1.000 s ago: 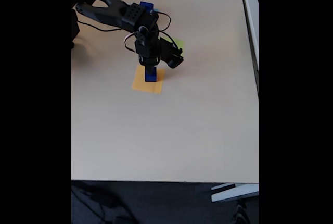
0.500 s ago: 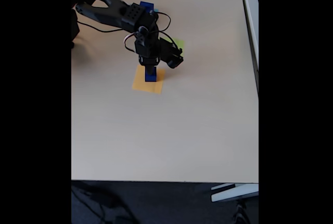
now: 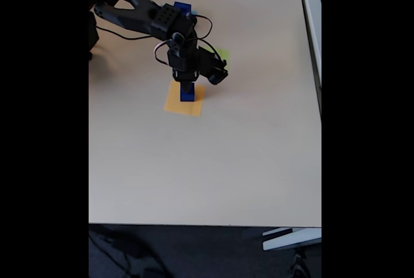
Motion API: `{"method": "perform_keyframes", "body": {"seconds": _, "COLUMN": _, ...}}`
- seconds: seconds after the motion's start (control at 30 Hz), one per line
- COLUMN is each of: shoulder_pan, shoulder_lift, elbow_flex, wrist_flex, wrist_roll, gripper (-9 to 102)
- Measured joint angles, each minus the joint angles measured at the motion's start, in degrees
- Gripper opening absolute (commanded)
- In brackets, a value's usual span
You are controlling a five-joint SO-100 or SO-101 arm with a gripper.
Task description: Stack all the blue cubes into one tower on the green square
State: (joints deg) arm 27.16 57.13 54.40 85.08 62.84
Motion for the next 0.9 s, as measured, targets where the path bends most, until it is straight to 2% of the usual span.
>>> {"method": "perform_keyframes", "body": {"seconds": 0.73, "shoulder_pan": -0.35, "shoulder_lift": 0.0, "elbow_flex": 0.0, "wrist_flex": -0.53, "wrist_roll": -0.88, "gripper": 16}}
{"method": "perform_keyframes", "body": {"seconds": 0.9, "shoulder_pan": -1.58, "shoulder_lift": 0.0, "elbow_flex": 0.0, "wrist_flex": -0.53, "wrist_roll": -0.88, "gripper": 24}}
